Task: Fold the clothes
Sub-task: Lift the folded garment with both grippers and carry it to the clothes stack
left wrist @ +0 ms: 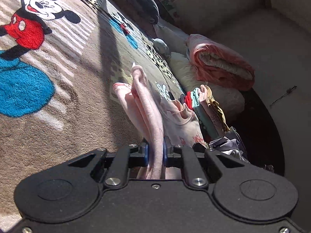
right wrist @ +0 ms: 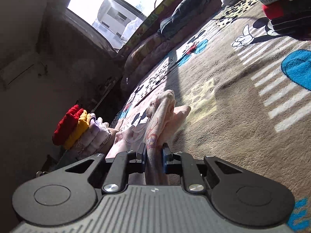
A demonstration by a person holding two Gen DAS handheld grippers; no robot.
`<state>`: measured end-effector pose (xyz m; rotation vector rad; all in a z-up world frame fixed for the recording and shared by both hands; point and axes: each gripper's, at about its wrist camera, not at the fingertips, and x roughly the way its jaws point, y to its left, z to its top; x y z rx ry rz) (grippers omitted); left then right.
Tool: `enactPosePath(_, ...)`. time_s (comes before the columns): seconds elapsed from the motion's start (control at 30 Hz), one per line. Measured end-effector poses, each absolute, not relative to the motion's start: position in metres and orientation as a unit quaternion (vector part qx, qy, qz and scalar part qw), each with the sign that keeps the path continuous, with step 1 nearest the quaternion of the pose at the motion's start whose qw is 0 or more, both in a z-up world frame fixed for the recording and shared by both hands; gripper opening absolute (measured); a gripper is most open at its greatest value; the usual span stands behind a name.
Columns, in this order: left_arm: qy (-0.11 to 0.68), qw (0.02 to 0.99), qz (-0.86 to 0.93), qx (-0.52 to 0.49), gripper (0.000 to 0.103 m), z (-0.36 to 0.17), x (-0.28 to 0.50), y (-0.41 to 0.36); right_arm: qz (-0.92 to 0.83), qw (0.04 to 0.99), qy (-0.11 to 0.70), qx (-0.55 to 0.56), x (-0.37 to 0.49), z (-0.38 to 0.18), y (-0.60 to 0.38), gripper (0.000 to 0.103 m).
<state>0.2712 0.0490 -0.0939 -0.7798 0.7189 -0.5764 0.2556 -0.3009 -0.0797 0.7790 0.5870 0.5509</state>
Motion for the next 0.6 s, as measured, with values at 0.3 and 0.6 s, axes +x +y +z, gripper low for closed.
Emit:
enactPosePath(0.3, 0.324, 0.801, -0.362, -0.350, 0.011, -0.019, 0.348, -0.074, 0.207, 0.865, 0.196, 0.413, 0.251, -0.023, -0.434, 0.018)
enactPosePath(0.6, 0.309, 0.773, -0.440, -0.337, 0.011, 0.055, 0.435, -0.197, 0.167, 0.870, 0.124, 0.446, 0.316, 0.039, -0.555, 0.018)
